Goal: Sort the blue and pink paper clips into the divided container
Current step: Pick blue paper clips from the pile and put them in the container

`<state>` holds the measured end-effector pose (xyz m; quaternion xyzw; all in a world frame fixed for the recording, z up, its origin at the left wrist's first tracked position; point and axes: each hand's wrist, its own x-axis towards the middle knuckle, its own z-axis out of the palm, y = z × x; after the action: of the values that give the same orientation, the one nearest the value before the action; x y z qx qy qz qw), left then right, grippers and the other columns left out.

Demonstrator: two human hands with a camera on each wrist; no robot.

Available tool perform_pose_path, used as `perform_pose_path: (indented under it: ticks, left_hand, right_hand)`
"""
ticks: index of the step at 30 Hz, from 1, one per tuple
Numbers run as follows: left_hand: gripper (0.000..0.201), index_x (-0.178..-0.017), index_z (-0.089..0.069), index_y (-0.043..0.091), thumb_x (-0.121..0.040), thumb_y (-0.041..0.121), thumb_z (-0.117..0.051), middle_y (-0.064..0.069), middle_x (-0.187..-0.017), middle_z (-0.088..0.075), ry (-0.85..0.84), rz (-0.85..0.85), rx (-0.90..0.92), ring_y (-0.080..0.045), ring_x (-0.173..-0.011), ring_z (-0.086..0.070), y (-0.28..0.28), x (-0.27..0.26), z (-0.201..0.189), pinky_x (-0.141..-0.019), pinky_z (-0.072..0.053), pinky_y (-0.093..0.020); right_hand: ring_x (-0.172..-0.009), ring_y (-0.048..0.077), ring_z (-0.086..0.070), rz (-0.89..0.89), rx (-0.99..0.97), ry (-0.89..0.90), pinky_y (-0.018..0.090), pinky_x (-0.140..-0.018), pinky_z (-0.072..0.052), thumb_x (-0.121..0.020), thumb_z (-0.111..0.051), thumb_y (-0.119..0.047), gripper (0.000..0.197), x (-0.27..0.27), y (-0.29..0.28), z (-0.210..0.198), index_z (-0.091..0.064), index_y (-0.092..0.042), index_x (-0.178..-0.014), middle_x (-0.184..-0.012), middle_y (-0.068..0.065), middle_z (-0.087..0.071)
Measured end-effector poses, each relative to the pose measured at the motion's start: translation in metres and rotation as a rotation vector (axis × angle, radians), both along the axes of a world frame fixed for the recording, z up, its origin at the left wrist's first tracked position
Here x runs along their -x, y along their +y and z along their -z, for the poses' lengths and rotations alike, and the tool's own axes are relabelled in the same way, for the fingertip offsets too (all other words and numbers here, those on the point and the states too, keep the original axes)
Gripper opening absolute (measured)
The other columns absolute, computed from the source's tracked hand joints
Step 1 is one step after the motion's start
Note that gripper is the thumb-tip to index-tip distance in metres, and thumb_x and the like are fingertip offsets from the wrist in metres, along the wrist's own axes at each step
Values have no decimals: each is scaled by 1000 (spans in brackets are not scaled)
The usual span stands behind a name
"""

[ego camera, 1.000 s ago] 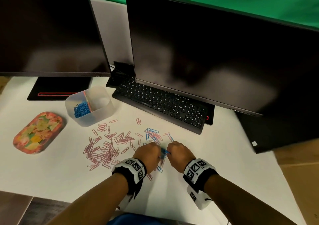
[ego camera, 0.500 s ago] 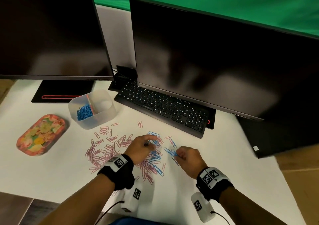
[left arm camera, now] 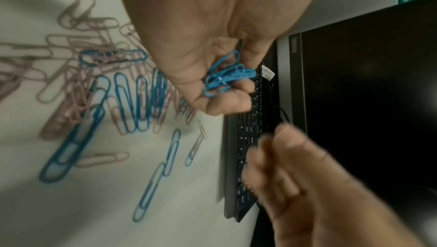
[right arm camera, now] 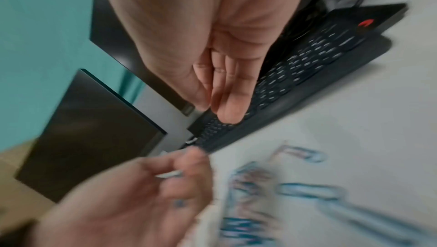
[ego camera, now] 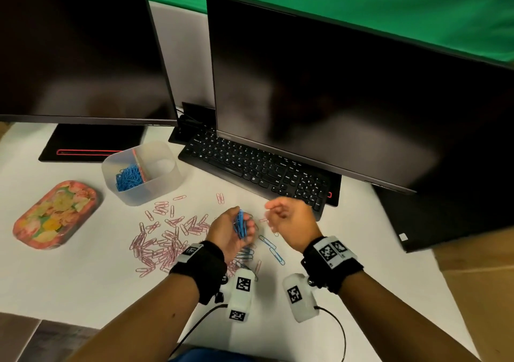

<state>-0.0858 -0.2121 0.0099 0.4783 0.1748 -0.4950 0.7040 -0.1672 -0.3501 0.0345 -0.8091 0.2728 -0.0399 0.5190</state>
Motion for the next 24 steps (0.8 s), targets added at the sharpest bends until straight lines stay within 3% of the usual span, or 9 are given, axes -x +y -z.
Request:
perform_pose_path:
  ticks: [3,5,7,14,17,18,20,22,24]
  left_hand:
    - [25,-67,-42,18,-91,24,-36,1,-58,-40,-14,-3,-103,-13,-45,-32,12,-9,10,-40,-25,-23]
    - [30,-64,-38,20,-92,30,-36,3,-55,-33,-18,2,-152,-12,-43,-25,17,-12,11,-40,-19,-22]
    - [36,-61,-35,21,-93,38,-37,4,-54,-27,-55,34,-215,-13,-41,-21,20,-13,10,-43,-15,-22]
    - [21,-64,-37,18,-84,24,-36,1,-53,-33,-172,120,-314,-16,-47,-26,29,-14,8,-48,-19,-24]
    - [33,-61,-33,20,-90,35,-39,3,-53,-25,-243,206,-396,-16,-47,-21,32,-16,8,-50,-17,-24]
    - [39,-61,-34,19,-92,42,-41,4,-52,-25,-331,271,-441,-15,-46,-22,33,-15,9,-50,-18,-24]
    - [43,-63,-41,16,-91,46,-51,5,-52,-31,-681,484,-544,-15,-47,-29,37,-11,15,-52,-25,-26]
    - [32,-70,-51,15,-85,41,-61,6,-60,-49,-1025,747,-612,-14,-55,-46,42,-4,21,-55,-38,-26]
    - [15,-83,-58,23,-83,37,-61,8,-77,-62,-1207,958,-666,-14,-71,-59,44,2,24,-64,-49,-28]
  right_hand:
    - [-78,8,-60,-215,341,201,19,-78,-50,-88,-58,-14,26,22,-13,17,-68,-20,-111,-97,-4,-64]
    - [-105,16,-56,-458,448,341,26,-97,-45,-91,-56,-20,40,32,-7,30,-55,-19,-131,-121,0,-55]
    - [-123,22,-45,-562,503,417,30,-105,-39,-92,-53,-24,49,36,0,42,-44,-18,-140,-134,3,-45]
    - [-110,25,-56,-494,536,403,31,-92,-47,-95,-49,-21,28,48,2,57,-60,-15,-120,-120,4,-53]
    - [-111,20,-57,-435,500,389,28,-95,-46,-93,-52,-22,34,58,-6,55,-56,-20,-127,-123,-2,-53]
    - [-111,19,-57,-420,496,397,28,-95,-46,-93,-53,-21,36,63,-8,54,-55,-21,-129,-123,-3,-52]
    - [-110,19,-57,-406,486,416,27,-94,-46,-91,-55,-20,37,72,-9,54,-54,-22,-129,-122,-2,-52]
    - [-107,19,-57,-406,476,417,25,-91,-45,-91,-54,-21,34,78,-6,57,-56,-21,-125,-118,-1,-53]
    - [-103,20,-58,-393,475,401,25,-85,-44,-93,-52,-21,28,78,-2,59,-61,-20,-119,-113,1,-56]
